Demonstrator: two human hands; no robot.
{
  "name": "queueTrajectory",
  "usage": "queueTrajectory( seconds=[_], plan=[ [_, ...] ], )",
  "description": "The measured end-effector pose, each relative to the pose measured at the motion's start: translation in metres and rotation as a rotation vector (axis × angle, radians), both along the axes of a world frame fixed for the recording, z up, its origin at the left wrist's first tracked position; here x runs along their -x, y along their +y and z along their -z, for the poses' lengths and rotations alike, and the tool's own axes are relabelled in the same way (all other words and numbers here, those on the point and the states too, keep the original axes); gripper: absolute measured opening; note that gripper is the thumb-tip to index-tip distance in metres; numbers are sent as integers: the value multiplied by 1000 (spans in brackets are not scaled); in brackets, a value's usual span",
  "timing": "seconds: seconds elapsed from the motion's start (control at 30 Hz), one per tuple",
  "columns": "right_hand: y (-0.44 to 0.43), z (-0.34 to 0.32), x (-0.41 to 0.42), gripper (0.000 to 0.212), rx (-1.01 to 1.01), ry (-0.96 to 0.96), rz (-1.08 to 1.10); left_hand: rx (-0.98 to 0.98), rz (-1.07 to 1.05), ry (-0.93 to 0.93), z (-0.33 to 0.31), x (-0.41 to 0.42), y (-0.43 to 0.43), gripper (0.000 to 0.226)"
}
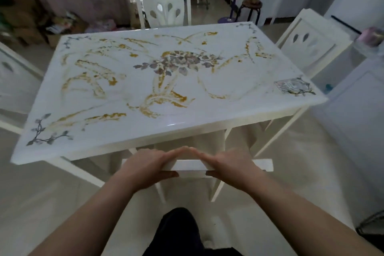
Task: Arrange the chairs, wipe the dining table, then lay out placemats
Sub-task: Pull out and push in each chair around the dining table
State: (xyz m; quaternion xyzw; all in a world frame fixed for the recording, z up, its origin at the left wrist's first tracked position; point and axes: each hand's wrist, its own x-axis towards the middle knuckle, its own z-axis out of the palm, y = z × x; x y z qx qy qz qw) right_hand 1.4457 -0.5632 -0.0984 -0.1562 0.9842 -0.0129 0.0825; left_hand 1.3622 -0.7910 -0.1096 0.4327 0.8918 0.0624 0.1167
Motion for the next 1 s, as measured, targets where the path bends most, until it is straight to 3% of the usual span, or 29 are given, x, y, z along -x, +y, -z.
queueTrajectory(
  seconds=[0.6,0.8,1.0],
  plan=[
    [44,-18,56,53,56,92,-94,-18,-243,59,-36,34,39,70],
    [50,-19,71,29,8,67,-91,-37,-285,-14,-38,51,43,46],
    [55,-17,70,27,2,48,-110,-29,-312,0,-35,45,48,43]
  ],
)
